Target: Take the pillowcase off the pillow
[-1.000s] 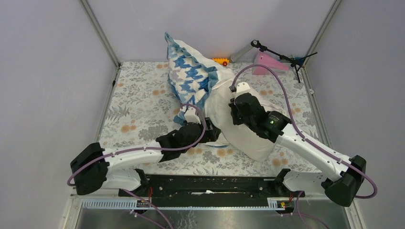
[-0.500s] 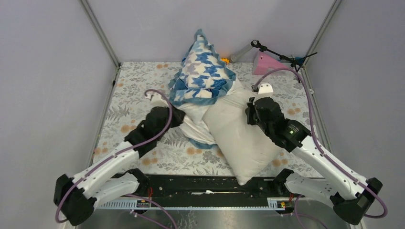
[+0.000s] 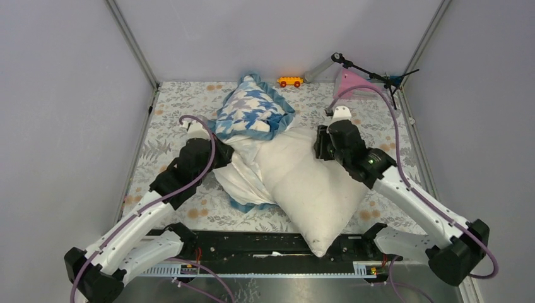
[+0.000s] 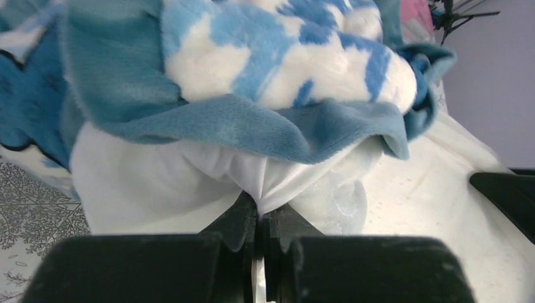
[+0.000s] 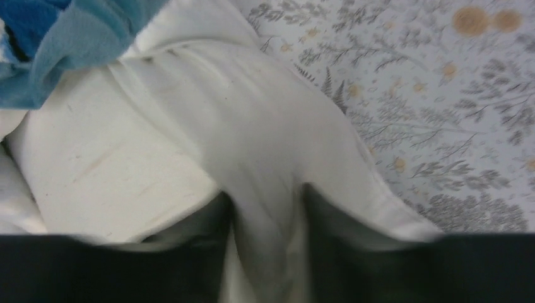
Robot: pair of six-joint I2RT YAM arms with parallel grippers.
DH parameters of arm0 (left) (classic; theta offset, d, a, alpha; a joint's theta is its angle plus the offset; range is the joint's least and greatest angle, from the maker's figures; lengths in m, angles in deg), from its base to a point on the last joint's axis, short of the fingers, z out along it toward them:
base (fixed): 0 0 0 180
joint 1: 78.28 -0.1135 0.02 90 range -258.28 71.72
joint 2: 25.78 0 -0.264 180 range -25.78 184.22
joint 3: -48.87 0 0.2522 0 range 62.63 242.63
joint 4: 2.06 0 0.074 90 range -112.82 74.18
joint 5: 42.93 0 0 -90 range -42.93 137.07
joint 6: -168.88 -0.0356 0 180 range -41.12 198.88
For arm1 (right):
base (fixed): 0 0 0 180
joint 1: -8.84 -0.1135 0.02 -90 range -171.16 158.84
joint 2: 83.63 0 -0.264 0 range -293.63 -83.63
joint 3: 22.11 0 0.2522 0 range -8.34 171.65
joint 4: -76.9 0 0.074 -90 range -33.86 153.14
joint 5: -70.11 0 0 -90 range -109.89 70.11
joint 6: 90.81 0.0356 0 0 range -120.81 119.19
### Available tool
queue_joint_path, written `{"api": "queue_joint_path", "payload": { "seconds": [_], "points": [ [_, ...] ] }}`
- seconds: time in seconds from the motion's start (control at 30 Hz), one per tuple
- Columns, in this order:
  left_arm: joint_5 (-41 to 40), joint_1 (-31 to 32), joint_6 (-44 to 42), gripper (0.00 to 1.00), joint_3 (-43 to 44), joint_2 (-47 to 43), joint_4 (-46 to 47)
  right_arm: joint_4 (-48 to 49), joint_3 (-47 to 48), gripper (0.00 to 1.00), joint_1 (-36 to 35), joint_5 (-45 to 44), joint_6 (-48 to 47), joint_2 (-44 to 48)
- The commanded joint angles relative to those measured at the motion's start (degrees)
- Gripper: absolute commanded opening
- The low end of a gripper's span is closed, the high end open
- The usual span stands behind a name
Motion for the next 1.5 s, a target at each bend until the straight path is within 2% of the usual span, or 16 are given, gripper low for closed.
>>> {"api": "queue_joint_path", "payload": {
  "seconds": [0.0,0.03,0.1,0.27,0.43,0.57,0.8,0.97,1.0,1.03,1.07,1.1,1.13,1.17,1.3,1.47],
  "points": [
    [2.74,-2.35,-3.86,0.00,0.68,3.38,5.17,-0.71,6.91,0.79,2.70,5.05,-2.32,-4.63],
    [4.14,-2.35,-4.03,0.00,1.21,5.03,4.70,-0.77,7.56,0.92,2.60,7.33,-2.77,-5.17],
    [7.06,-2.36,-4.08,0.00,1.36,7.68,4.78,-1.45,8.93,0.99,2.63,9.93,-3.32,-5.55],
    [9.83,-2.35,-3.26,0.00,-1.09,9.60,7.72,-6.57,14.28,1.00,1.12,13.60,-3.57,-6.99],
    [9.94,-2.35,-3.67,0.00,-1.86,9.98,8.59,-10.12,17.94,1.00,-10.97,4.55,-4.62,-8.78],
    [9.09,-2.40,-3.54,0.00,-1.56,10.17,7.87,-10.51,17.18,1.00,-17.33,4.10,-3.62,-10.82],
    [6.62,-2.35,-3.48,0.00,-1.33,9.51,7.01,-10.01,9.58,1.00,-19.99,4.92,-2.51,-15.79],
    [6.34,-2.35,-3.46,0.00,-1.36,9.75,6.85,-10.72,6.74,0.98,-19.92,-2.40,-1.18,-19.77],
    [5.73,-2.35,-3.38,0.00,-1.48,9.71,6.65,-10.35,6.26,0.93,-19.88,-4.03,-0.92,-20.00],
    [4.83,-2.35,-3.17,0.00,-1.57,9.67,6.48,-9.94,5.77,0.79,-19.77,-6.41,-0.43,-20.03],
    [3.51,-2.35,-2.74,0.00,-1.59,9.56,6.01,-9.82,5.55,0.60,-19.52,-9.34,0.58,-19.75],
    [1.38,-2.35,-2.03,0.00,-1.60,9.52,5.28,-9.10,4.74,0.30,-19.07,-13.21,1.85,-18.68],
    [-1.10,-2.54,-0.79,0.00,-1.55,9.41,3.81,-7.72,3.40,0.06,-18.15,-16.16,3.06,-16.82],
    [-3.15,-2.92,-0.21,0.00,-1.56,9.27,2.64,-6.08,1.67,0.00,-16.54,-17.00,3.87,-14.41],
    [-8.27,-6.78,3.33,0.00,-1.73,8.34,-1.88,2.44,-6.72,0.00,-0.02,-7.50,5.09,-1.16],
    [-12.63,-12.51,8.30,0.00,-3.99,3.89,-4.83,1.39,-8.37,0.00,13.52,-6.14,4.23,7.77]
  ]
}}
